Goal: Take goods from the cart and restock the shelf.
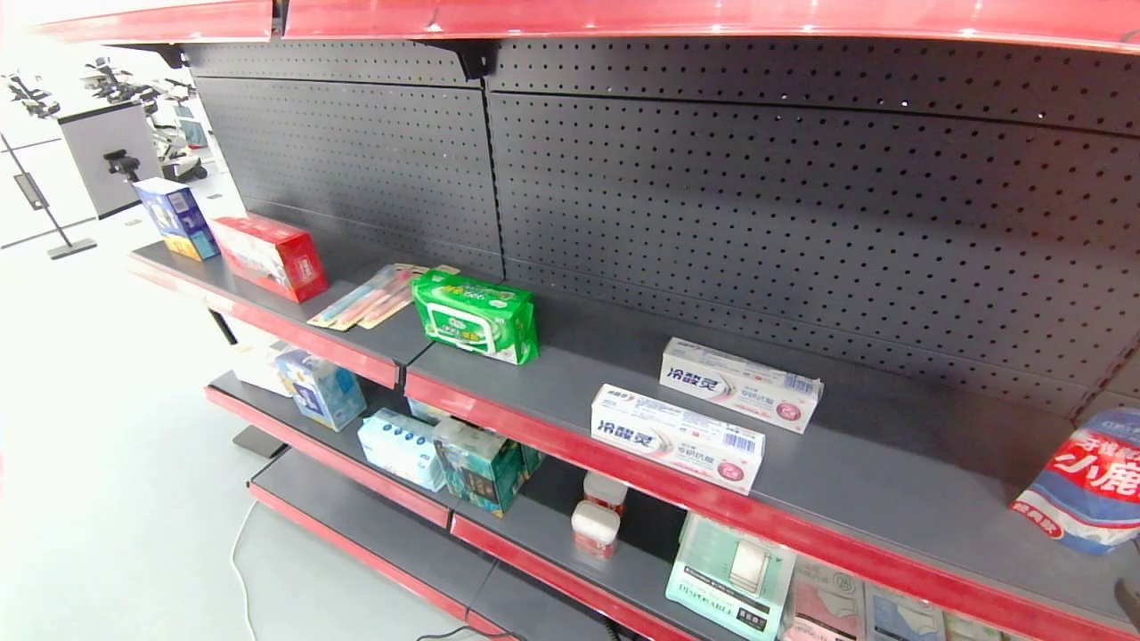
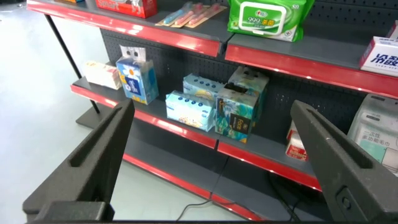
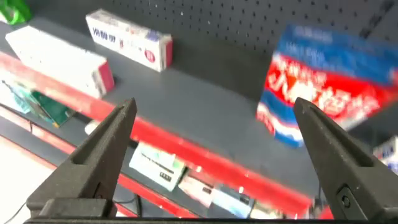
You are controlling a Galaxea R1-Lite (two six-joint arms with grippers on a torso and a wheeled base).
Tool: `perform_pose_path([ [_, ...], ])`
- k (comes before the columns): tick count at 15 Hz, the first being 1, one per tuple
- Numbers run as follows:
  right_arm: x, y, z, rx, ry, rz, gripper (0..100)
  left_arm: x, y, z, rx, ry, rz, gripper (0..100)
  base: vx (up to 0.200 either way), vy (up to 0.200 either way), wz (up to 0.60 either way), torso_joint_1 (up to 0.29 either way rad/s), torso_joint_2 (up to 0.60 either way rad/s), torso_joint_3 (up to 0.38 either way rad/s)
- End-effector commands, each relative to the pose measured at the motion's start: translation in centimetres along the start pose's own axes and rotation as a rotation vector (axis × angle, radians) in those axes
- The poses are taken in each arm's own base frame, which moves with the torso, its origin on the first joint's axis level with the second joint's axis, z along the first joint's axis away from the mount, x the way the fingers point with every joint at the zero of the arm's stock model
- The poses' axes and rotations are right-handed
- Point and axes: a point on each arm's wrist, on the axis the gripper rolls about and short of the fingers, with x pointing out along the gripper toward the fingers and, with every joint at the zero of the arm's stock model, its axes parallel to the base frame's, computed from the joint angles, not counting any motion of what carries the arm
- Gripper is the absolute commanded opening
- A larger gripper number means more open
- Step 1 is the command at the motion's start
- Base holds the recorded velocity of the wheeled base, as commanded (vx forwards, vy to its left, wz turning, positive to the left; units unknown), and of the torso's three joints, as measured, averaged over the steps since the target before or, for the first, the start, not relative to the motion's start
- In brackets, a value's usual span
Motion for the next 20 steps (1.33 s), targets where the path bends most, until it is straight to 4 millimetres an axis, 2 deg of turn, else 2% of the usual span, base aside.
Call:
perform_pose_path([
  [1, -3.3, 0.2, -3.3, 0.008, -0.083, -0.018, 100, 0.0, 0.0, 0.0, 0.000, 0.001, 0.001, 100, 0.000, 0.000, 0.00, 0.000, 0.00, 0.000],
  [2, -3.7, 0.3, -4.8, 0.013, -0.042, -0.045, 100, 0.0, 0.0, 0.0, 0.003, 0.001, -0.007, 100, 0.000, 0.000, 0.00, 0.000, 0.00, 0.000],
  [4, -3.6, 0.1, -4.6, 0.041, -0.011, -0.149, 100, 0.0, 0.0, 0.0, 0.000, 0.001, -0.005, 100, 0.000, 0.000, 0.00, 0.000, 0.00, 0.000],
  [6, -3.8, 0.1, -4.8, 0.056, -0.026, -0.157, 100, 0.0, 0.0, 0.0, 0.003, 0.004, -0.007, 100, 0.000, 0.000, 0.00, 0.000, 0.00, 0.000],
  [8, -3.6, 0.3, -4.9, 0.072, -0.039, -0.053, 100, 0.0, 0.0, 0.0, -0.002, 0.001, -0.007, 100, 0.000, 0.000, 0.00, 0.000, 0.00, 0.000],
  [9, -3.6, 0.7, -4.8, 0.083, -0.055, 0.092, 100, 0.0, 0.0, 0.0, -0.001, 0.006, -0.007, 100, 0.000, 0.000, 0.00, 0.000, 0.00, 0.000],
  [10, -3.5, 0.7, -4.9, 0.101, -0.054, 0.096, 100, 0.1, 0.0, 0.0, -0.001, 0.014, -0.008, 100, 0.000, 0.000, 0.00, 0.000, 0.00, 0.000],
  [13, -3.4, 0.3, -5.0, 0.205, -0.068, -0.061, 100, 0.1, 0.0, 0.0, 0.000, 0.008, -0.008, 100, 0.000, 0.000, 0.00, 0.000, 0.00, 0.000],
  [14, -3.3, 0.3, -5.1, 0.163, -0.072, -0.060, 100, 0.0, 0.0, 0.0, 0.002, 0.006, -0.008, 100, 0.000, 0.000, 0.00, 0.000, 0.00, 0.000],
  [15, -2.9, 0.4, -4.9, 0.028, -0.176, -0.067, 100, 0.0, 0.0, 0.0, 0.000, 0.001, -0.008, 100, 0.000, 0.000, 0.00, 0.000, 0.00, 0.000],
  [16, -2.9, 0.3, -4.6, 0.048, -0.230, -0.071, 100, 0.0, 0.0, 0.0, 0.002, 0.001, -0.007, 100, 0.000, 0.000, 0.00, 0.000, 0.00, 0.000],
  [17, -3.1, 0.3, -4.1, 0.057, -0.250, -0.065, 100, 0.0, 0.0, 0.0, 0.002, 0.001, -0.007, 100, 0.000, 0.000, 0.00, 0.000, 0.00, 0.000],
  [19, -2.8, 0.5, -5.2, 0.091, -0.157, 0.002, 100, 0.0, 0.0, 0.0, 0.003, 0.001, -0.007, 100, 0.000, 0.000, 0.00, 0.000, 0.00, 0.000],
  [20, -2.9, 0.8, -5.0, 0.156, -0.124, 0.115, 100, 0.0, 0.0, 0.0, 0.003, 0.001, -0.007, 100, 0.000, 0.000, 0.00, 0.000, 0.00, 0.000],
])
